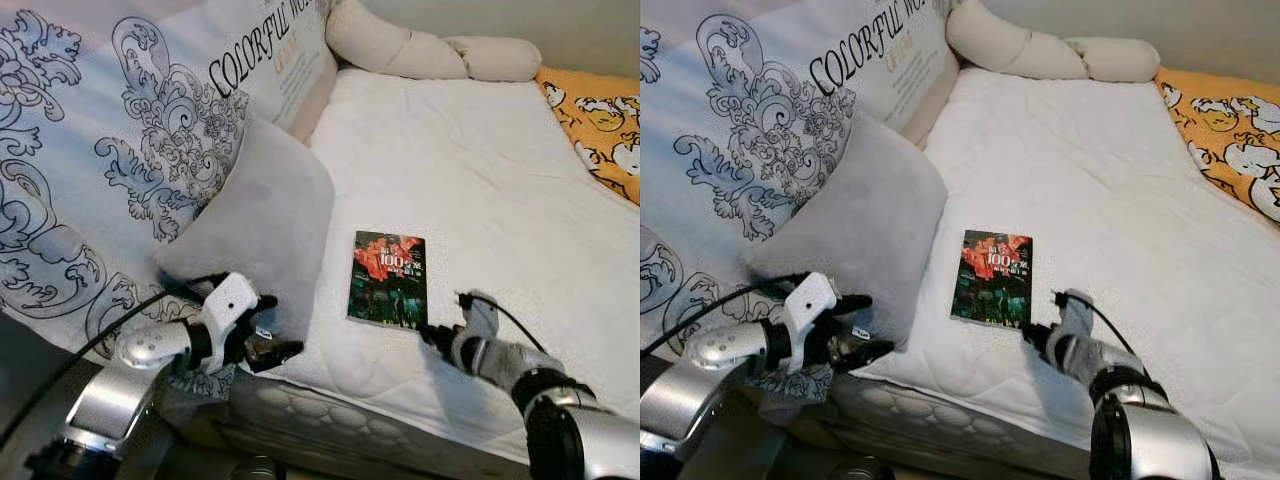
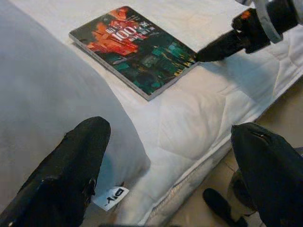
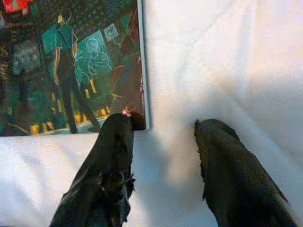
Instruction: Clean up the room
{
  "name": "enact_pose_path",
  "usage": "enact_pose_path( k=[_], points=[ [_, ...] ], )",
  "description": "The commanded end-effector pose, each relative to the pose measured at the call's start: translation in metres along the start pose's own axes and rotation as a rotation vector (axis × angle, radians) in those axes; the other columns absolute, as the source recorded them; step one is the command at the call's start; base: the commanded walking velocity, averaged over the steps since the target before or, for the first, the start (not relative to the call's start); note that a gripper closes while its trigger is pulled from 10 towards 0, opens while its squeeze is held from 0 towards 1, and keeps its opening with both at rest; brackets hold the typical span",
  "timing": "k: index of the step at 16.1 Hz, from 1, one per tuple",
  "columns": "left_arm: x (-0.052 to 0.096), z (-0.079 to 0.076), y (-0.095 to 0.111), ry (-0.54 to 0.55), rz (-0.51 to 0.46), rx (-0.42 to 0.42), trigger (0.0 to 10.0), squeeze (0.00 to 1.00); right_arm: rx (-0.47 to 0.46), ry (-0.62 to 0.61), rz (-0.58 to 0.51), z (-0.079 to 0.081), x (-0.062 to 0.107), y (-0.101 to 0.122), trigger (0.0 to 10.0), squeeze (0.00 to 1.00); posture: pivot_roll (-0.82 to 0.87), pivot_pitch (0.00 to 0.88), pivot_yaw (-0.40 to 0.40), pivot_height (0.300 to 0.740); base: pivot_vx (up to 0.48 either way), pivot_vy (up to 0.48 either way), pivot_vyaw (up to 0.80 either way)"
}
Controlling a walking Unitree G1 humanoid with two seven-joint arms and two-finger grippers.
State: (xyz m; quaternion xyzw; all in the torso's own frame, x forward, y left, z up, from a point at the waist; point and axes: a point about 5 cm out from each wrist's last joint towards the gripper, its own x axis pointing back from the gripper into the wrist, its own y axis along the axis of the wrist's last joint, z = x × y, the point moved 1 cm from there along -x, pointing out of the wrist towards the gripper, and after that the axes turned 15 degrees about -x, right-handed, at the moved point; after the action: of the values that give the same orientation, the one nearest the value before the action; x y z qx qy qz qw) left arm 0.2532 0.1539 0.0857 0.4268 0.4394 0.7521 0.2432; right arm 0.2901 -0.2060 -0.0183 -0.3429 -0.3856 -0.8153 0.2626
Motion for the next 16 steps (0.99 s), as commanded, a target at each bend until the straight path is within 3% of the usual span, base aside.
enact_pose_path(
  k=[1,3,4,5,8,9,10,13,16],
  points=[
    [-0.001,0.009,-0.003,0.14,-0.031,0.048,10.0,0.0,0.094,-0.031,-0.124,-0.004,0.0,0.004,10.0,1.0,0.13,0.0,-0.003,0.74,0.0,0.0,0.0],
    [-0.004,0.018,-0.005,0.321,-0.052,0.074,10.0,0.0,0.139,-0.007,-0.364,0.007,0.006,0.021,10.0,1.0,0.09,0.0,0.019,0.74,0.0,0.0,0.0],
    [-0.005,0.02,-0.005,0.365,-0.058,0.082,10.0,0.0,0.15,-0.002,-0.415,0.01,0.009,0.023,10.0,1.0,0.09,0.0,0.02,0.74,0.0,0.0,0.0],
    [-0.008,0.023,-0.002,0.461,-0.079,0.118,10.0,0.0,0.21,0.041,-0.536,0.025,0.018,0.022,10.0,1.0,0.07,0.0,0.033,0.74,0.0,0.0,0.0],
    [-0.012,0.02,0.0,0.517,-0.092,0.141,10.0,0.0,0.289,0.078,-0.742,0.048,0.038,0.014,10.0,1.0,0.06,0.0,0.028,0.74,0.0,-0.231,0.0],
    [-0.012,0.019,0.0,0.52,-0.091,0.14,10.0,0.0,0.285,0.079,-0.755,0.049,0.04,0.014,10.0,1.0,0.06,0.0,0.028,0.74,0.0,-0.405,0.0],
    [-0.011,0.019,-0.001,0.546,-0.09,0.147,10.0,0.0,0.253,0.063,-0.791,0.051,0.044,0.011,10.0,0.0,0.07,0.0,0.018,0.74,0.0,-0.416,0.0],
    [-0.007,0.019,-0.004,0.596,-0.085,0.154,10.0,0.0,0.24,0.03,-0.814,0.053,0.054,0.004,10.0,0.0,0.09,0.0,-0.003,0.74,0.0,-0.416,0.0],
    [-0.005,0.02,-0.003,0.601,-0.082,0.142,10.0,0.0,0.241,0.027,-0.773,0.053,0.05,0.003,10.0,0.0,0.1,0.0,-0.011,0.74,0.0,-0.417,0.0]
  ],
)
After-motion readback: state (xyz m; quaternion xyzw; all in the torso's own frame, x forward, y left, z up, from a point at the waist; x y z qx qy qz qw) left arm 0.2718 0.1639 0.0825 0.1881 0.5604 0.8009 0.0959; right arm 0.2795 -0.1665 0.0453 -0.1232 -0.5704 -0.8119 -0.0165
